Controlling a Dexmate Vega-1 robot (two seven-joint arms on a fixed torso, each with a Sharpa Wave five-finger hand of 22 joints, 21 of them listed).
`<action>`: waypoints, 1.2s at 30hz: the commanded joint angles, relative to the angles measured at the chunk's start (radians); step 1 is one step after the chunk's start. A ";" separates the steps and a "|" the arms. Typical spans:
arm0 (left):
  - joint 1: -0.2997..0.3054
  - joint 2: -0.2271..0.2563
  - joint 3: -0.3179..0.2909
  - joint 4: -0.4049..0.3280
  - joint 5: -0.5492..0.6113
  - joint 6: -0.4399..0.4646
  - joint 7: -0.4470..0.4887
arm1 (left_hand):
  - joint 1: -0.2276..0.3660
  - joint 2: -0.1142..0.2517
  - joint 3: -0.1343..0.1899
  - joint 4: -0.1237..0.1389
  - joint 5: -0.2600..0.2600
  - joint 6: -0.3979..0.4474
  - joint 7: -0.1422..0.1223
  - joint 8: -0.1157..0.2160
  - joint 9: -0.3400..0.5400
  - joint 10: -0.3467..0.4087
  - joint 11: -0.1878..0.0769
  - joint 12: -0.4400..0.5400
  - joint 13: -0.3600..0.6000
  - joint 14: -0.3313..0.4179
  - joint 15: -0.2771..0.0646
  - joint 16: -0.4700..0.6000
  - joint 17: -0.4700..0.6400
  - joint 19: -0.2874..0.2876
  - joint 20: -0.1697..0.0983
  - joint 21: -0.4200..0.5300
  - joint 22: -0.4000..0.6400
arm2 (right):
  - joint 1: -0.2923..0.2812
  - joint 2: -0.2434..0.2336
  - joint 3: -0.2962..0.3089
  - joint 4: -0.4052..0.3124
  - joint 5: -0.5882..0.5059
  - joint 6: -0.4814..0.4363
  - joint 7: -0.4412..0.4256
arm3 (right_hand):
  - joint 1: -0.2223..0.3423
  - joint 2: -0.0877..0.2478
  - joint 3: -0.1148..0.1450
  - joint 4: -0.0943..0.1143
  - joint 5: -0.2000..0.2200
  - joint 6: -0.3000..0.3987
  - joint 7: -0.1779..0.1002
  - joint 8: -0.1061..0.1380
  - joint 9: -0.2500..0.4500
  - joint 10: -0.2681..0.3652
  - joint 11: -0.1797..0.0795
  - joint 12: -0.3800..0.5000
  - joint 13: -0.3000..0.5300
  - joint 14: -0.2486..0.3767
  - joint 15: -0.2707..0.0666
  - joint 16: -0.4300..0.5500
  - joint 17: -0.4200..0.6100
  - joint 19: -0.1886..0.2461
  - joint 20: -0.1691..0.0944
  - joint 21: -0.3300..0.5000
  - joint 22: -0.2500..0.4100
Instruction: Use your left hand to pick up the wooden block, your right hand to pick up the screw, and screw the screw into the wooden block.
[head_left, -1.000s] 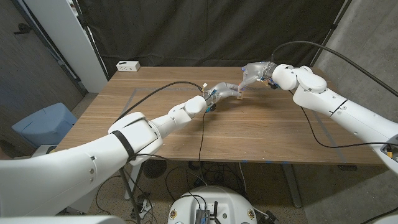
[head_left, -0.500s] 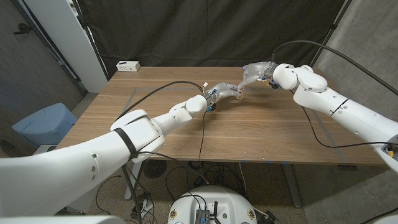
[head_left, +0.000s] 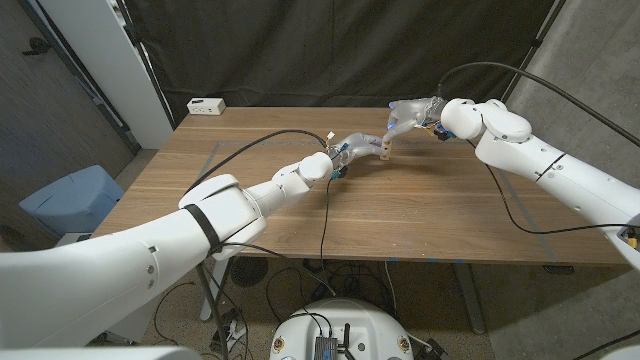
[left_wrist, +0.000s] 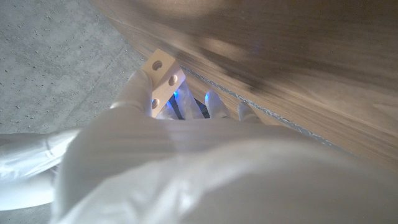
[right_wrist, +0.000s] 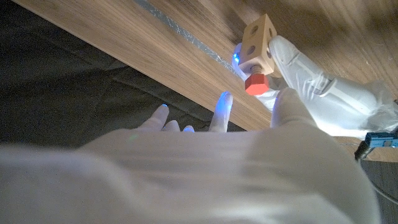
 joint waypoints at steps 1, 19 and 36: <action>-0.004 -0.002 0.006 0.001 -0.003 0.000 -0.001 | 0.005 0.003 0.005 0.000 0.008 0.003 -0.001 0.006 0.004 0.003 0.001 0.001 0.001 0.006 -0.045 0.000 0.000 0.006 0.004 0.003 0.004 | 0.026 -0.003 -0.004 0.017 0.018 0.041 0.045 | 0.027 0.004 0.013 -0.008 0.007 -0.011 -0.006 -0.009 -0.006 -0.019 -0.001 0.002 0.006 -0.011 0.000 -0.002 0.001 -0.004 0.003 -0.002 0.002; -0.001 -0.003 0.008 0.000 -0.002 -0.002 -0.005 | 0.004 0.004 0.006 0.000 0.008 0.003 -0.001 0.007 0.004 0.005 0.000 0.002 0.000 0.007 -0.043 0.000 0.000 0.006 0.004 0.003 0.004 | 0.034 0.012 -0.017 0.048 -0.003 0.062 0.036 | 0.161 0.008 0.081 -0.035 0.010 0.067 -0.081 -0.017 -0.064 -0.008 -0.053 0.025 0.003 -0.012 -0.024 0.007 -0.007 0.013 0.008 0.006 0.000; 0.005 -0.002 0.005 -0.002 -0.003 -0.007 -0.005 | 0.003 0.004 0.007 0.000 0.008 0.003 -0.001 0.007 0.004 0.004 0.001 0.002 0.000 0.007 -0.043 0.000 0.000 0.005 0.005 0.003 0.004 | 0.021 0.022 -0.016 0.060 -0.021 0.062 -0.013 | 0.214 -0.011 0.109 -0.026 -0.003 0.192 -0.091 0.001 -0.108 0.057 -0.126 0.038 -0.003 0.039 -0.074 0.023 -0.011 0.058 -0.006 0.015 0.001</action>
